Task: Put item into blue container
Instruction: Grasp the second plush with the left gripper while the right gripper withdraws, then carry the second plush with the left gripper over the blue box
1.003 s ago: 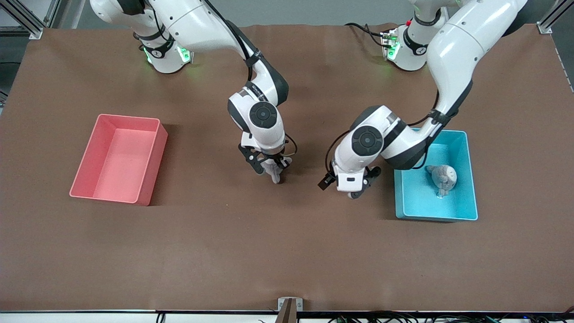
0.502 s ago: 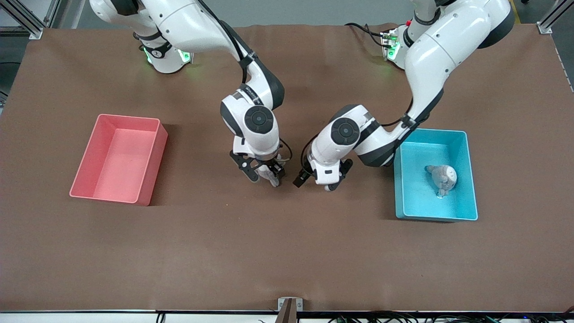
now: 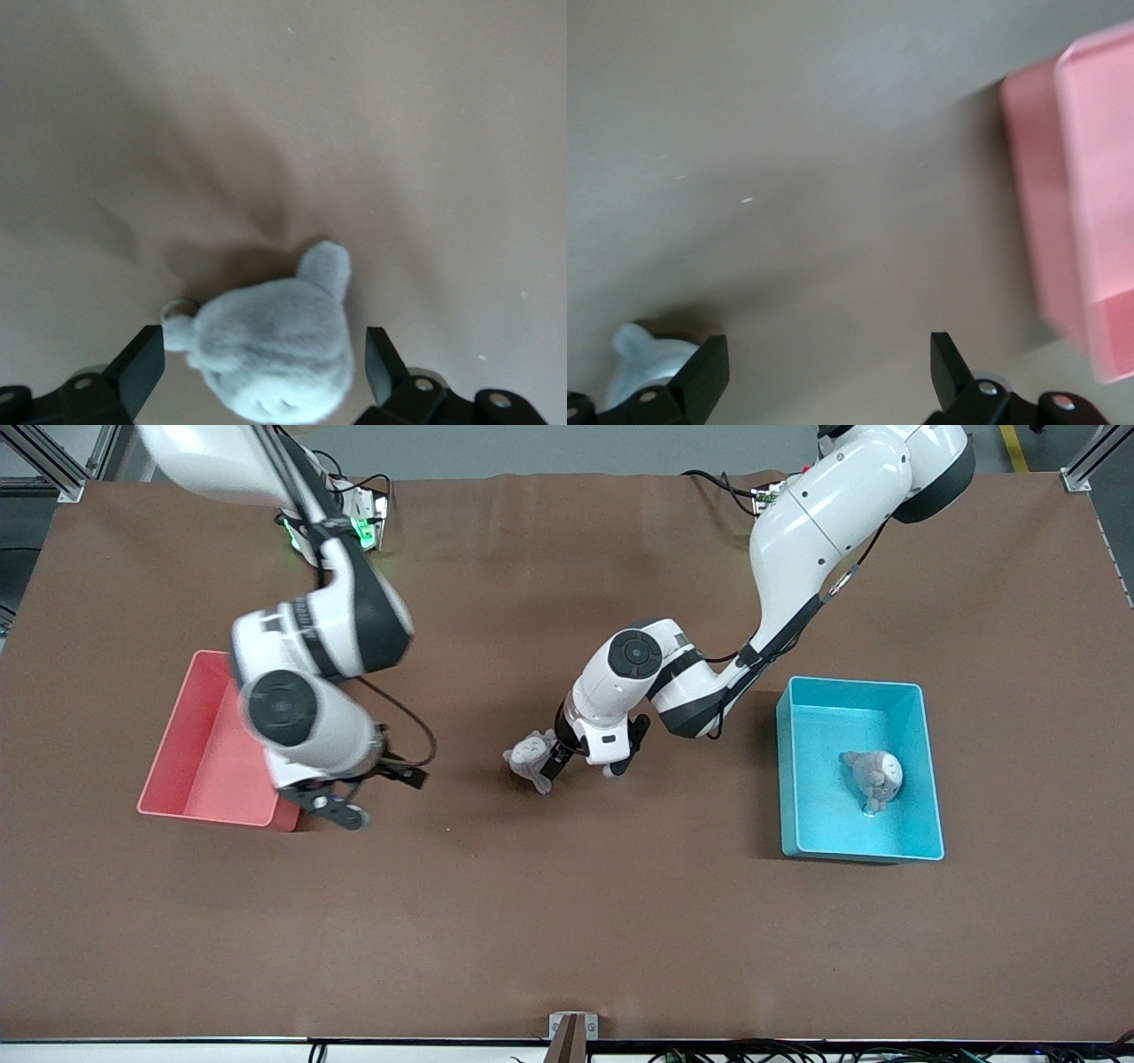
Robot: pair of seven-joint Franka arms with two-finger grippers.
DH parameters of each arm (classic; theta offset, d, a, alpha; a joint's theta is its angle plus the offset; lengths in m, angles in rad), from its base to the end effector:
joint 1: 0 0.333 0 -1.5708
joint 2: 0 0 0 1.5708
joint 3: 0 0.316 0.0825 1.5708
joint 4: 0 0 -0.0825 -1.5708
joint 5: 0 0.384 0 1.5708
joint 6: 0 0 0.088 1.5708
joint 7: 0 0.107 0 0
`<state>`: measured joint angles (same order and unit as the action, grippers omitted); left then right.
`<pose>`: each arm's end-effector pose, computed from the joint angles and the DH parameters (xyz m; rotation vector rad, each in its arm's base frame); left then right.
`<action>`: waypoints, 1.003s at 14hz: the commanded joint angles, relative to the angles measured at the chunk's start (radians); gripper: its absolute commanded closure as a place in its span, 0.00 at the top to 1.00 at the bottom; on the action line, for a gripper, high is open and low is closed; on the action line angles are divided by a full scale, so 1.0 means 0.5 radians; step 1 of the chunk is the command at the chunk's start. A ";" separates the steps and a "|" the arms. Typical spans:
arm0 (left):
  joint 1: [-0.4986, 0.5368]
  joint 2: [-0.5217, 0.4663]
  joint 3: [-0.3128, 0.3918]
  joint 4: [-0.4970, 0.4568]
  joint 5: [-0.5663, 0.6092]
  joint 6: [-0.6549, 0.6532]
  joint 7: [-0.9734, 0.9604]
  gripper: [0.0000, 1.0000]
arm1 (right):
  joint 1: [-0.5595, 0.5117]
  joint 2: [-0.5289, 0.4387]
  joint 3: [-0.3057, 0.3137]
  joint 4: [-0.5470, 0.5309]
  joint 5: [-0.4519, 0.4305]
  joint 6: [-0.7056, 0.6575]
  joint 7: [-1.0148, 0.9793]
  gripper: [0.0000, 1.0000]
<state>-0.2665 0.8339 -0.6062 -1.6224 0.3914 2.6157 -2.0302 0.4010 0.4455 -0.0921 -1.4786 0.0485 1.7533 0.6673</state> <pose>0.5078 -0.5049 0.2302 2.3960 1.4297 -0.1729 0.6322 0.2157 0.4077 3.0084 -0.5562 -0.2334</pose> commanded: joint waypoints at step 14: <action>-0.311 0.023 0.375 0.116 0.082 0.202 -0.032 0.00 | -0.900 -0.459 0.043 -0.044 -0.143 -0.398 -1.335 1.00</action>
<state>-0.4463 0.8672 -0.4211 -1.5651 0.4095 2.7133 -2.0760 -0.0183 0.2314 -0.0937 -1.5280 -0.0061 1.5786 -0.0085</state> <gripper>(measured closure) 0.581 0.000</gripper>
